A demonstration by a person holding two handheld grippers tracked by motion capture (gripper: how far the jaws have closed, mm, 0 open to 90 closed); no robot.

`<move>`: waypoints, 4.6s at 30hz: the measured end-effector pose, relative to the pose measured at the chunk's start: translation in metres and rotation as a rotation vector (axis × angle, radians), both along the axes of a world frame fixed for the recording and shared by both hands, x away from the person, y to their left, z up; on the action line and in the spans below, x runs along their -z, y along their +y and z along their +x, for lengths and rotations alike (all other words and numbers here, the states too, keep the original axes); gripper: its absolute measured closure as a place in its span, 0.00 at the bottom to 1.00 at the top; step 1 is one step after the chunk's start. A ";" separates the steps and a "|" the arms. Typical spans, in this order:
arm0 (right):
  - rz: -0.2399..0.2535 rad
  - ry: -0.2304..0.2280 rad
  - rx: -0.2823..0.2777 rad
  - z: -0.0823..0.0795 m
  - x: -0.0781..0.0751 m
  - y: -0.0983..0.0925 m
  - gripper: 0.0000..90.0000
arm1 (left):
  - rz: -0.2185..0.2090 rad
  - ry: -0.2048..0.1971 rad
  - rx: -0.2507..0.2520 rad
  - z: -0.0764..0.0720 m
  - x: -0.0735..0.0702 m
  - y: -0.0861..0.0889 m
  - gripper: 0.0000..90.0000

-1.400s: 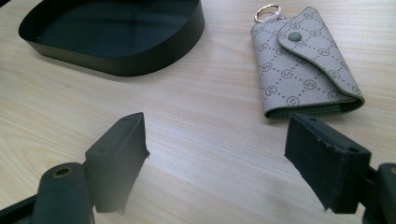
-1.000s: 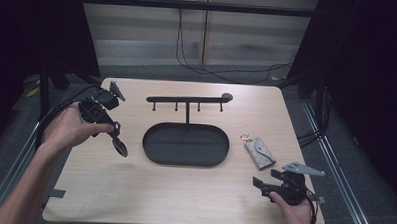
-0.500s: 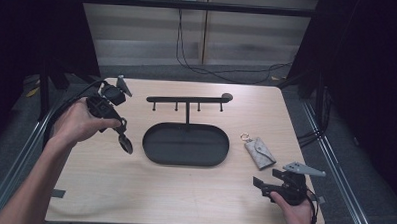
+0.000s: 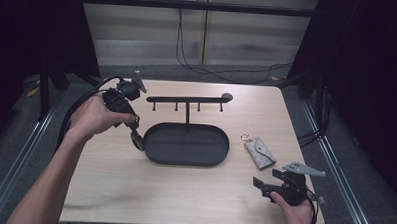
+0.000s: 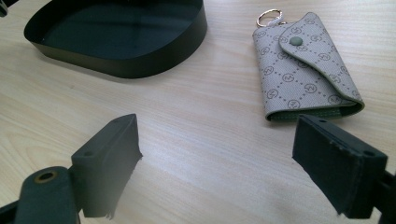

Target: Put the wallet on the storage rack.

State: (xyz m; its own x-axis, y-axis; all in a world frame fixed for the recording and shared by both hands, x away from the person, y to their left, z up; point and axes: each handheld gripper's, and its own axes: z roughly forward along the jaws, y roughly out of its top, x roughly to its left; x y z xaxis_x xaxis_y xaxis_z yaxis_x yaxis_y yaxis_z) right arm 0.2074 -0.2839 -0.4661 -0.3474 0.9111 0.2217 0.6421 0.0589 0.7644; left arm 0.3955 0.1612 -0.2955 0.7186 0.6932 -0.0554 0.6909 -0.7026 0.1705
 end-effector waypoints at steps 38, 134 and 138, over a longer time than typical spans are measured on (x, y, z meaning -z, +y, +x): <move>0.001 0.003 -0.012 -0.001 0.000 0.000 0.17 | 0.018 0.007 -0.038 0.041 0.013 -0.044 0.79; -0.018 0.041 -0.030 0.003 0.002 0.007 0.20 | -0.418 -0.278 -0.133 -0.054 0.095 0.093 0.27; -0.015 0.040 -0.036 0.004 0.001 0.007 0.21 | -0.414 -0.297 -0.161 -0.067 0.112 0.102 0.27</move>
State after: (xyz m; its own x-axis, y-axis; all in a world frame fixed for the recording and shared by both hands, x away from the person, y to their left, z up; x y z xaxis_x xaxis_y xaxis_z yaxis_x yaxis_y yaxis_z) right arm 0.2111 -0.2774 -0.4672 -0.3709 0.9017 0.2221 0.6693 0.0937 0.7371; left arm 0.3289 0.2630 -0.4073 0.6310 0.7595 -0.1583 0.6643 -0.4237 0.6158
